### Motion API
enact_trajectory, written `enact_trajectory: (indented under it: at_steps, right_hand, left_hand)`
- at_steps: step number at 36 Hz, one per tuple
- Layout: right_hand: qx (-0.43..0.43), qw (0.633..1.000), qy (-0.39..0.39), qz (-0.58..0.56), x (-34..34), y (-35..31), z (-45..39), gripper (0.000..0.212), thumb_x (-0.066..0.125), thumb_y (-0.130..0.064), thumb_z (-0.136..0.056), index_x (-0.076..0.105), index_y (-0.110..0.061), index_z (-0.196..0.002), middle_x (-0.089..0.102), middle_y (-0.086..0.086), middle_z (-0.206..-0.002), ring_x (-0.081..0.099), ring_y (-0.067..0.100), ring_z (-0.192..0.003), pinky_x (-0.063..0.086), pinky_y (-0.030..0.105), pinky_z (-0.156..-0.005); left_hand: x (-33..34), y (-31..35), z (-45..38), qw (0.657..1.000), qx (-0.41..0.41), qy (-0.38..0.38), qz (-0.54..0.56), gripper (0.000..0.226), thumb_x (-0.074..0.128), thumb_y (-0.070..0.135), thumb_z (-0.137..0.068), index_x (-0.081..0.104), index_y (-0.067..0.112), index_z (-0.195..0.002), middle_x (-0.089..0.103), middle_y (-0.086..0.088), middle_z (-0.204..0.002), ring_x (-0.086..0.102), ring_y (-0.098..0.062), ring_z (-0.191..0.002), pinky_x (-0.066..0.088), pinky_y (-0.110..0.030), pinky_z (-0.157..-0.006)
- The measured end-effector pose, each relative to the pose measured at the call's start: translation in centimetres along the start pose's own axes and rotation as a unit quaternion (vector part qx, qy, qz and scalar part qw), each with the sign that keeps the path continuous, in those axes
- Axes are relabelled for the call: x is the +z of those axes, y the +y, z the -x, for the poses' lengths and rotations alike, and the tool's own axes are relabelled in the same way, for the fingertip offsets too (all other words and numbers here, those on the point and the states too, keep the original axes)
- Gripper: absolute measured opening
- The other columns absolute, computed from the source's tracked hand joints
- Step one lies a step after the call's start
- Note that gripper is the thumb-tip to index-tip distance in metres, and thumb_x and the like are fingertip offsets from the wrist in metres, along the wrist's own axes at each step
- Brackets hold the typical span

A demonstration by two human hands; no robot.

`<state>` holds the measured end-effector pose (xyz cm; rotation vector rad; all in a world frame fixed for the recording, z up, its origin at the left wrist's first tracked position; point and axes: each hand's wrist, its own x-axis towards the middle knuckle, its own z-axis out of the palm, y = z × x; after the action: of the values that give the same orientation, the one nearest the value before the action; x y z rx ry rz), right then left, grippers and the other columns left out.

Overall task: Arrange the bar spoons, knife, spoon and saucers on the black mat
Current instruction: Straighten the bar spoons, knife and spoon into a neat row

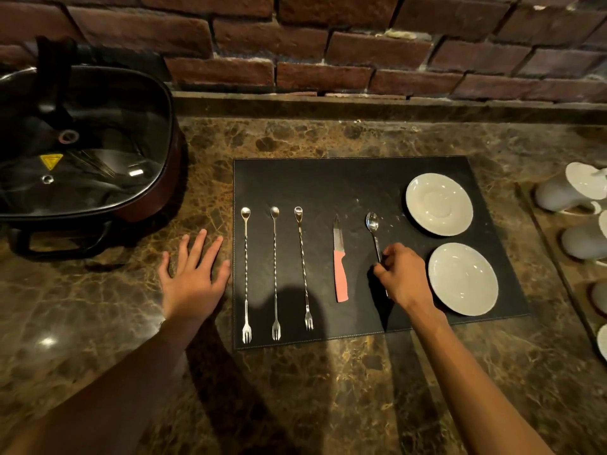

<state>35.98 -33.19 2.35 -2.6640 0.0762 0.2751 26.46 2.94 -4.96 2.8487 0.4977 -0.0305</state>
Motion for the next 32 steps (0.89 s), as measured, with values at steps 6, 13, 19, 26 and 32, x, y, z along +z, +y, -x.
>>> enact_trajectory:
  at_steps: [6, 13, 19, 26, 32]
  right_hand:
    - [-0.030, 0.999, -0.015, -0.026, -0.5, 0.0, 2.0, 0.025, 0.072, -0.022, -0.082, 0.063, -0.012, -0.103, 0.065, 0.005, -0.091, 0.062, 0.021, -0.079, 0.049, 0.032, -0.077]
    - [-0.053, 0.995, -0.043, -0.076, -2.1, 0.0, 4.1, 0.031, 0.075, -0.021, -0.081, 0.066, -0.014, -0.110, 0.064, -0.002, -0.089, 0.062, 0.014, -0.075, 0.046, 0.024, -0.075]
    - [-0.017, 0.989, -0.093, -0.111, -4.5, 1.1, 5.2, 0.039, 0.077, -0.026, -0.081, 0.067, -0.014, -0.116, 0.070, 0.002, -0.099, 0.066, 0.017, -0.087, 0.051, 0.029, -0.088]
    - [0.011, 0.984, -0.108, -0.139, -9.0, 4.7, 5.6, 0.042, 0.080, -0.027, -0.078, 0.068, -0.017, -0.116, 0.072, 0.003, -0.101, 0.069, 0.017, -0.086, 0.050, 0.024, -0.081]
    - [0.037, 0.980, -0.116, -0.160, -12.9, 10.2, 3.8, 0.038, 0.085, -0.029, -0.072, 0.071, -0.020, -0.106, 0.073, 0.000, -0.099, 0.070, 0.015, -0.084, 0.051, 0.026, -0.079]
  left_hand:
    - [-1.3, 0.3, 0.8, 0.997, -0.016, 0.020, 0.072, 0.058, 0.029, 0.052, -0.099, 0.047, 0.030, -0.150, 0.036, 0.003, -0.164, 0.024, -0.017, -0.155, 0.013, -0.046, -0.122]
    - [-2.8, 1.8, 3.7, 0.994, -0.020, -0.017, 0.107, 0.055, 0.032, 0.048, -0.104, 0.047, 0.024, -0.150, 0.037, 0.000, -0.164, 0.029, -0.021, -0.153, 0.018, -0.046, -0.121]
    - [-4.4, 5.6, 7.1, 0.995, 0.007, -0.018, 0.098, 0.054, 0.035, 0.049, -0.099, 0.056, 0.025, -0.142, 0.047, -0.001, -0.156, 0.040, -0.024, -0.146, 0.026, -0.046, -0.116]
    - [-4.9, 13.4, 9.0, 0.985, 0.052, -0.035, 0.159, 0.052, 0.035, 0.049, -0.099, 0.068, 0.019, -0.126, 0.065, -0.001, -0.128, 0.053, -0.024, -0.125, 0.037, -0.041, -0.102]
    - [-4.3, 22.7, 9.0, 0.966, 0.077, -0.074, 0.233, 0.026, 0.054, 0.026, -0.103, 0.075, 0.014, -0.112, 0.071, -0.004, -0.108, 0.062, -0.025, -0.106, 0.044, -0.036, -0.093]
